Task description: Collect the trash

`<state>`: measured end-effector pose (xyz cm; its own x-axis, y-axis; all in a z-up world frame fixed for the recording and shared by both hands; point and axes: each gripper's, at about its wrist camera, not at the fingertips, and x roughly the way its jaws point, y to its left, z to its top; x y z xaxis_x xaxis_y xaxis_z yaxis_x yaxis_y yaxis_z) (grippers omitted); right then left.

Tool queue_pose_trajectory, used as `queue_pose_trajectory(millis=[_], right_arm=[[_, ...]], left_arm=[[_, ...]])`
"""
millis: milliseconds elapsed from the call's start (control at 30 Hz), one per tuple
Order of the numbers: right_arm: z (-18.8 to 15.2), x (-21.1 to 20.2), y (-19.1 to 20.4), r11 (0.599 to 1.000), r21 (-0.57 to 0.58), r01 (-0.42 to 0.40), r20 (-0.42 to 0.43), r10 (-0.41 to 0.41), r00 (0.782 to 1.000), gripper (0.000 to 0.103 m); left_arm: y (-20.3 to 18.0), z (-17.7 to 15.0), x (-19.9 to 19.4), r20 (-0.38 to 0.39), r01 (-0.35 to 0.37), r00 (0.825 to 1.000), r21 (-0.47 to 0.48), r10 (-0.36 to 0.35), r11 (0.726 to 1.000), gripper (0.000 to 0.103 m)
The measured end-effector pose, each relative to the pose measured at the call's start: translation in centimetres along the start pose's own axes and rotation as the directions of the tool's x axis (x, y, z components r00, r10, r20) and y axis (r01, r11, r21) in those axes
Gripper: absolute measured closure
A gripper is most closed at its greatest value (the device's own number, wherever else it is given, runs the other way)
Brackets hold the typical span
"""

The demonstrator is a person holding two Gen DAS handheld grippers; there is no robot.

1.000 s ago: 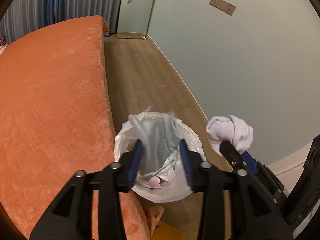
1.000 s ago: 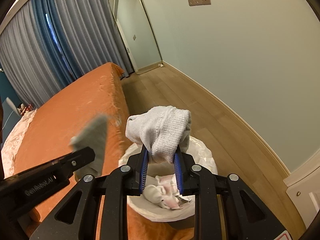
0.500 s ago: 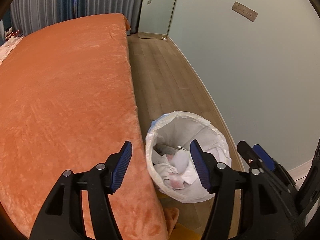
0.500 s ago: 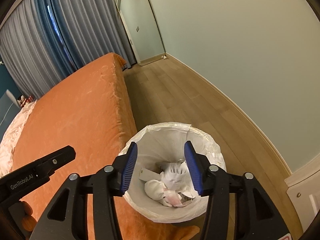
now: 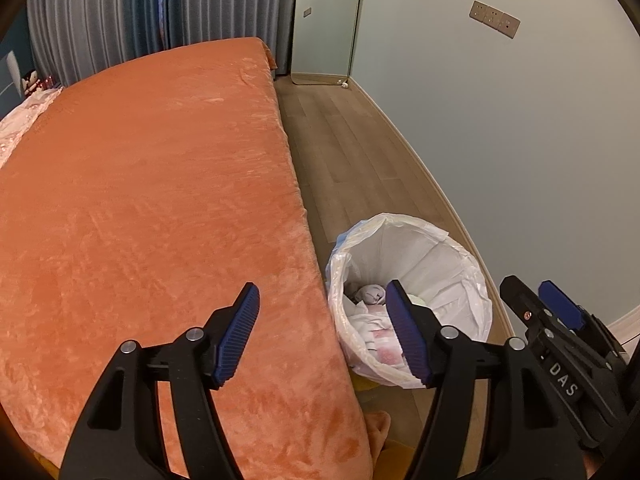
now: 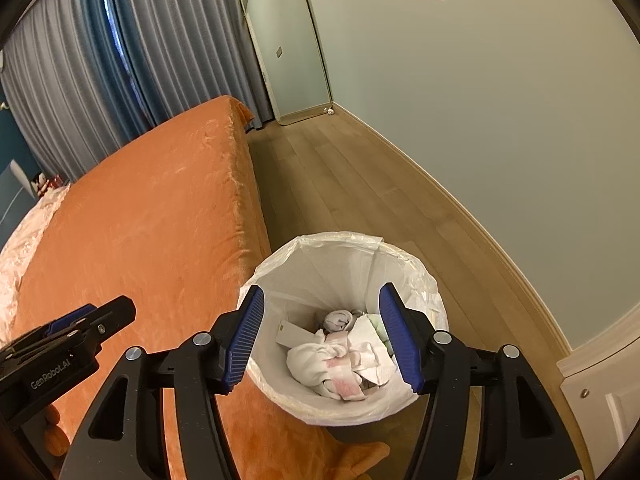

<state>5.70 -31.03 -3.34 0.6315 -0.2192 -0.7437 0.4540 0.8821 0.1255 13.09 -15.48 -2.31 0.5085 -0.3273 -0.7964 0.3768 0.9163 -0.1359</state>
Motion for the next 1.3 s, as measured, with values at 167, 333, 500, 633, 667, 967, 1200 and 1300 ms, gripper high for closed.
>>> queue_pose_trajectory(millis=[167,333,500,633,667,967,1200,1300], right_arm=[[-0.9,-0.5,0.3,1.0,-0.009,0.007,-0.012,-0.007,1.0,0.037],[-1.9,-1.2,0.7,0.999,-0.023,0.023,-0.011,-0.023,1.0,0.029],[-3.0,-2.3,1.2,0.998,-0.044,0.043,0.008,-0.043,0.999,0.025],[-4.2,-2.7,1.7,0.996,-0.067,0.057,0.01,-0.056,0.998,0.019],[-4.5,-2.8,1.9,0.995,-0.075,0.065,0.01,-0.064,0.998,0.019],[-6.4,-3.6,2.0,0.991,-0.096,0.089,0.012,-0.089,0.996,0.017],[-8.0,-3.6,1.6,0.986,-0.117,0.115,0.01,-0.114,0.993,0.016],[-8.4,-3.8,1.7,0.983,-0.127,0.134,0.016,-0.133,0.991,0.007]], left_arm=[[0.3,-0.9,-0.7,0.019,-0.031,0.999,0.024,0.031,0.999,0.035],[0.9,-2.1,-1.0,0.014,-0.049,0.999,0.022,0.049,0.999,0.031],[1.5,-3.4,-1.4,0.01,-0.074,0.997,0.023,0.074,0.997,0.021],[1.6,-4.6,-1.8,0.013,-0.09,0.996,0.031,0.09,0.995,0.019],[1.7,-4.8,-1.9,0.012,-0.095,0.995,0.034,0.094,0.995,0.019],[2.6,-7.0,-2.0,-0.003,-0.13,0.992,0.028,0.13,0.991,0.014],[2.7,-8.4,-2.0,-0.011,-0.146,0.989,0.039,0.147,0.988,0.012],[2.6,-8.7,-1.9,-0.015,-0.152,0.988,0.035,0.153,0.988,0.012]])
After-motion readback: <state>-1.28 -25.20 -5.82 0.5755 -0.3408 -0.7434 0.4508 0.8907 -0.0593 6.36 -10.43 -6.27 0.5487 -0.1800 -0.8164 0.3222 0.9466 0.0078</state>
